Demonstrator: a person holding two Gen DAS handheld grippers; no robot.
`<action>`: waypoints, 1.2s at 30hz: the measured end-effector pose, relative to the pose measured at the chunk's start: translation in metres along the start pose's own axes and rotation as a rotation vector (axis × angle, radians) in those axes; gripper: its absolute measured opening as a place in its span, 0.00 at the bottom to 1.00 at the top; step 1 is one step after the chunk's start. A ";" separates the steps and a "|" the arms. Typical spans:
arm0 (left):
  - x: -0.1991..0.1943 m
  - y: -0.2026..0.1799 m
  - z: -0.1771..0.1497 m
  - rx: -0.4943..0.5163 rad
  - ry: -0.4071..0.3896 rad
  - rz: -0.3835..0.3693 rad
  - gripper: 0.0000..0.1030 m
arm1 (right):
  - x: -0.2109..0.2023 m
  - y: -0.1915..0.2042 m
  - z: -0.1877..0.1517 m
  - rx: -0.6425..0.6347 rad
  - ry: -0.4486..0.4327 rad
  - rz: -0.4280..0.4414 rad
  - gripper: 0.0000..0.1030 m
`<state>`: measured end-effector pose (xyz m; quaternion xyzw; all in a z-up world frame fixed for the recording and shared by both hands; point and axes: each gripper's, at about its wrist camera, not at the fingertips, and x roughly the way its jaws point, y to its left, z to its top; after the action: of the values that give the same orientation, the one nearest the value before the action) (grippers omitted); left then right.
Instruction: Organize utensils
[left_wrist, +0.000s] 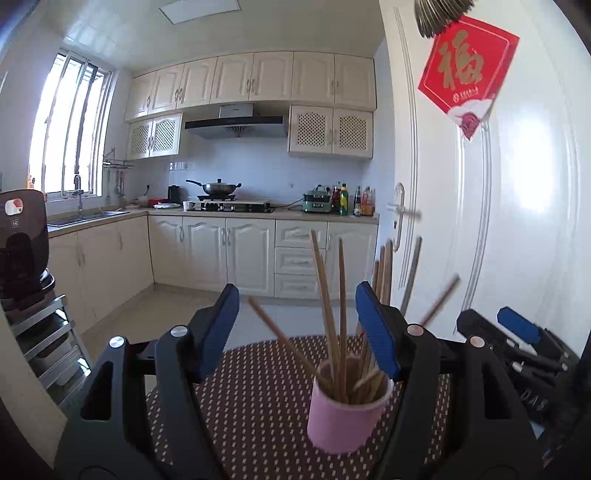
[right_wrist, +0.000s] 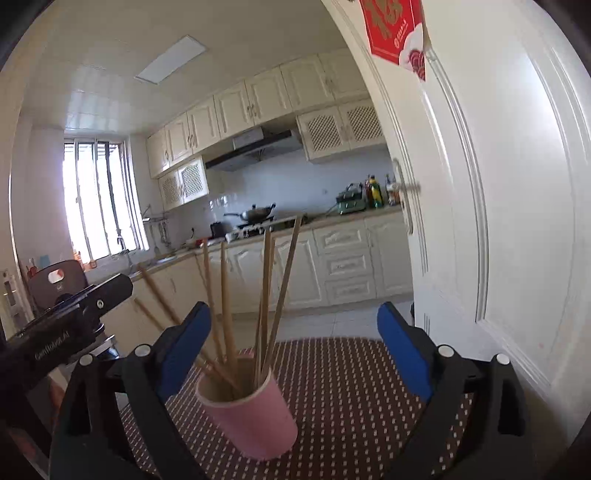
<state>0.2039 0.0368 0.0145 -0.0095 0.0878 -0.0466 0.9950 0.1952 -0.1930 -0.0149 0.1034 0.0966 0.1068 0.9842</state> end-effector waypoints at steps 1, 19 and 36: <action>-0.006 -0.002 -0.005 0.014 0.014 0.015 0.63 | -0.004 0.000 -0.002 -0.001 0.016 0.001 0.87; -0.089 -0.034 -0.064 0.041 0.211 0.077 0.73 | -0.096 0.004 -0.041 -0.084 0.152 -0.041 0.92; -0.148 -0.034 -0.050 -0.011 0.155 0.119 0.77 | -0.155 0.016 -0.032 -0.116 0.066 -0.017 0.92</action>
<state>0.0467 0.0159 -0.0077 -0.0062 0.1653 0.0125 0.9861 0.0364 -0.2073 -0.0158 0.0420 0.1235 0.1074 0.9856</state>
